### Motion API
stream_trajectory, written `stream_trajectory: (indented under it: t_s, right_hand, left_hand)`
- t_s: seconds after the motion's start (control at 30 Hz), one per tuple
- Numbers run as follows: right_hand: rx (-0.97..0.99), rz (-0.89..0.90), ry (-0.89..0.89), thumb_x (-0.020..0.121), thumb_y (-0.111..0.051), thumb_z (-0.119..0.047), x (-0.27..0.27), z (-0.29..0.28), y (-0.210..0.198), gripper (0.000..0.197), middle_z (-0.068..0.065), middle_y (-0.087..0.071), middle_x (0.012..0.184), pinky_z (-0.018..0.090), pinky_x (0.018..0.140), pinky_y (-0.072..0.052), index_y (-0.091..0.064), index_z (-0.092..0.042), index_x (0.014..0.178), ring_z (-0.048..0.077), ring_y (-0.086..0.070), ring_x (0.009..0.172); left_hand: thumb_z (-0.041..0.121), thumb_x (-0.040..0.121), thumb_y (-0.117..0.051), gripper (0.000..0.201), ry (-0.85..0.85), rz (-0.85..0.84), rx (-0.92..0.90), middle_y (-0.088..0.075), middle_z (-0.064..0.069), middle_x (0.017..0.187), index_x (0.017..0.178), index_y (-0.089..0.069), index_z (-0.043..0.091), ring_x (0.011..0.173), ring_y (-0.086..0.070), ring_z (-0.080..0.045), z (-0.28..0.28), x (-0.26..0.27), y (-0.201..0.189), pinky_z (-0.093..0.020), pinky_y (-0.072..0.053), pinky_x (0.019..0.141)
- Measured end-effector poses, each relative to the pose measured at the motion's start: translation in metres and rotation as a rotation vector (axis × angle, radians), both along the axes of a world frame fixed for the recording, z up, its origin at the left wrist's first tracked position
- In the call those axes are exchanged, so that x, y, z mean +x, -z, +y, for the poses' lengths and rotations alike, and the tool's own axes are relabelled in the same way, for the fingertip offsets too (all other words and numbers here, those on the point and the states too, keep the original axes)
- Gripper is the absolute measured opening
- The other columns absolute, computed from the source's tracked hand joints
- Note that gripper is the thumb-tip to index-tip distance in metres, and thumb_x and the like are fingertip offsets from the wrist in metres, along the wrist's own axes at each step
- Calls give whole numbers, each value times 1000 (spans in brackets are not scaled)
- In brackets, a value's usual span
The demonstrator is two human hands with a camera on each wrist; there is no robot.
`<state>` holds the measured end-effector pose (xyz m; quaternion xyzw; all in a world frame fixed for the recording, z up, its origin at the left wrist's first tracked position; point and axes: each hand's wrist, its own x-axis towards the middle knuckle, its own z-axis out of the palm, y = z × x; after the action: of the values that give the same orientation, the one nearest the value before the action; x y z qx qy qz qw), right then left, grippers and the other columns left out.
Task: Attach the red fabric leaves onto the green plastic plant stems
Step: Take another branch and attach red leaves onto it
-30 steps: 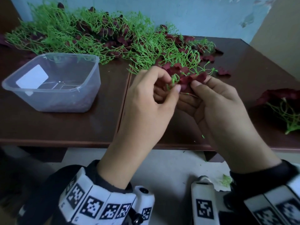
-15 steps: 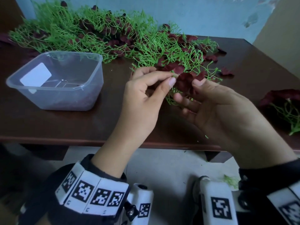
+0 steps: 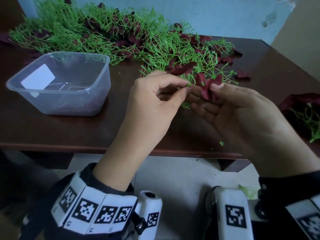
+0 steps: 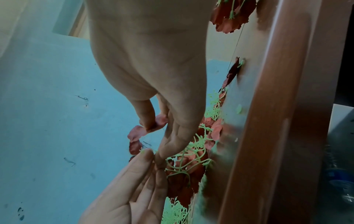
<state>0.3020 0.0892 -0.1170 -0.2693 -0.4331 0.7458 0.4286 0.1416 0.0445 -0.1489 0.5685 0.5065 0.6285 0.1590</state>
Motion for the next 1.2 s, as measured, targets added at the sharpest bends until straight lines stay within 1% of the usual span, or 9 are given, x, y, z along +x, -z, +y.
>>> stream_trajectory:
  t_s: [0.13,0.37,0.47,0.63,0.7,0.77,0.93,1.1,1.2]
  right_hand:
    - [-24,79,12,85,-53,-4,-3,0,1,16,26,-72,96,37,87,-59,-67,3,82,32,-73,96]
    - [7,93,-17,96,-44,0,-3,-4,-2,21,18,-71,89,38,87,-59,-62,10,102,24,-73,84]
    - [22,41,-17,97,-44,-1,-2,-4,-2,20,22,-69,94,46,93,-57,-62,6,95,35,-68,98]
    - [49,-63,76,96,-48,-6,4,0,-2,32,32,-66,117,44,94,-56,-57,16,117,45,-64,111]
    - [94,-94,140,97,-49,-3,5,1,-3,19,23,-72,100,41,87,-59,-66,4,94,37,-71,100]
    - [208,-120,215,97,-51,-1,5,-1,-3,30,12,-70,80,35,75,-59,-66,-9,73,26,-70,83]
    - [423,4,96,93,-51,-2,3,-10,-7,17,12,-68,83,31,76,-53,-66,-3,87,29,-62,86]
    - [402,-8,75,88,-60,-5,-7,-12,-3,11,8,-72,78,26,71,-54,-69,-4,94,21,-65,76]
    - [351,-53,93,82,-64,-7,-6,-9,-2,8,5,-73,73,23,67,-55,-68,-6,88,17,-66,69]
  left_hand:
    - [13,88,-78,10,-63,25,10,-67,0,89,98,-80,14,74,-71,-15,-3,2,-3,-30,-59,67]
    - [12,99,-64,12,211,-221,-217,-79,2,89,105,-75,12,42,-66,-20,-9,3,-14,-23,-35,38]
    - [7,100,-62,15,285,-323,-239,-80,-3,93,108,-74,10,65,-77,-24,-7,3,-14,-20,-48,49]
    - [0,94,-66,12,255,-577,-202,-78,-13,95,101,-75,4,88,-74,-19,-4,4,-11,-22,-57,73]
    - [-1,93,-67,10,245,-672,-191,-78,-14,96,99,-74,3,94,-75,-22,-4,2,-11,-25,-59,79]
    - [-1,94,-65,14,240,-710,-184,-78,-17,101,106,-72,0,100,-76,-26,-3,-1,-10,-27,-59,84]
    - [-3,91,-68,15,202,-659,-167,-79,-15,93,105,-73,-2,91,-77,-22,0,-2,-9,-28,-61,84]
    - [0,92,-69,21,310,-428,-136,-77,-20,104,112,-75,-2,105,-73,-37,1,2,-5,-56,-54,101]
    - [2,95,-67,17,302,-354,-105,-78,-15,102,107,-77,7,100,-73,-28,2,3,-4,-44,-57,94]
